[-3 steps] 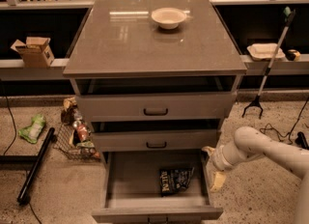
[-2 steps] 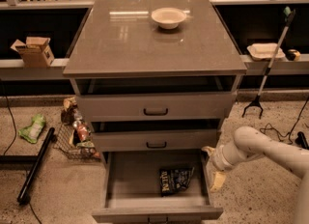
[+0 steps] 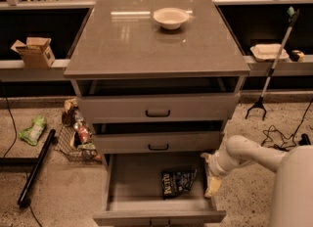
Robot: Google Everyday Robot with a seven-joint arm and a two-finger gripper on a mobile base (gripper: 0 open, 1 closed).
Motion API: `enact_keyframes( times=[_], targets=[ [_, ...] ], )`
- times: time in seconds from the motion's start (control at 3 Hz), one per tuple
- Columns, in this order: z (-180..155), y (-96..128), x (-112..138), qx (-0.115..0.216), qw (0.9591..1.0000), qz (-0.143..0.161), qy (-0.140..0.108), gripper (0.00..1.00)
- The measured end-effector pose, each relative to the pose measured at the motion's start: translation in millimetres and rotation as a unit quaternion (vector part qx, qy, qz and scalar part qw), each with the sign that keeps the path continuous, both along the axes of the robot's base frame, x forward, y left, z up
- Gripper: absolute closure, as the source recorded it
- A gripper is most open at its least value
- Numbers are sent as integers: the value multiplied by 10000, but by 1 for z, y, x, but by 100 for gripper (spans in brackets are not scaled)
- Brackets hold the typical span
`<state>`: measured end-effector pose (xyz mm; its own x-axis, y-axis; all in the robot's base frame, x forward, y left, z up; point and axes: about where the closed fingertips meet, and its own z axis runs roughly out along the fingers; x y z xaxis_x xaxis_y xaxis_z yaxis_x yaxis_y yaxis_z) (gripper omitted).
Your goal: Pick blue chip bag from bottom drawer and place on counter
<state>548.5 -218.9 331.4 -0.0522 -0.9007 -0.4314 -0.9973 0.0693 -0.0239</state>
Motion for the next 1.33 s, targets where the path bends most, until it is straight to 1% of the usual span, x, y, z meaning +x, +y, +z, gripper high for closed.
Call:
enact_keyframes(
  times=[0.33,0.67,1.0,1.33],
  targets=[
    [-41,5,7,104,9999,-43,-75,0],
    [-67,12,10,204,9996,155,-119,0],
    [-67,12,10,204,9996,155,-119,0],
    [-90,31,22,226,9991,285,-197,0]
  ],
)
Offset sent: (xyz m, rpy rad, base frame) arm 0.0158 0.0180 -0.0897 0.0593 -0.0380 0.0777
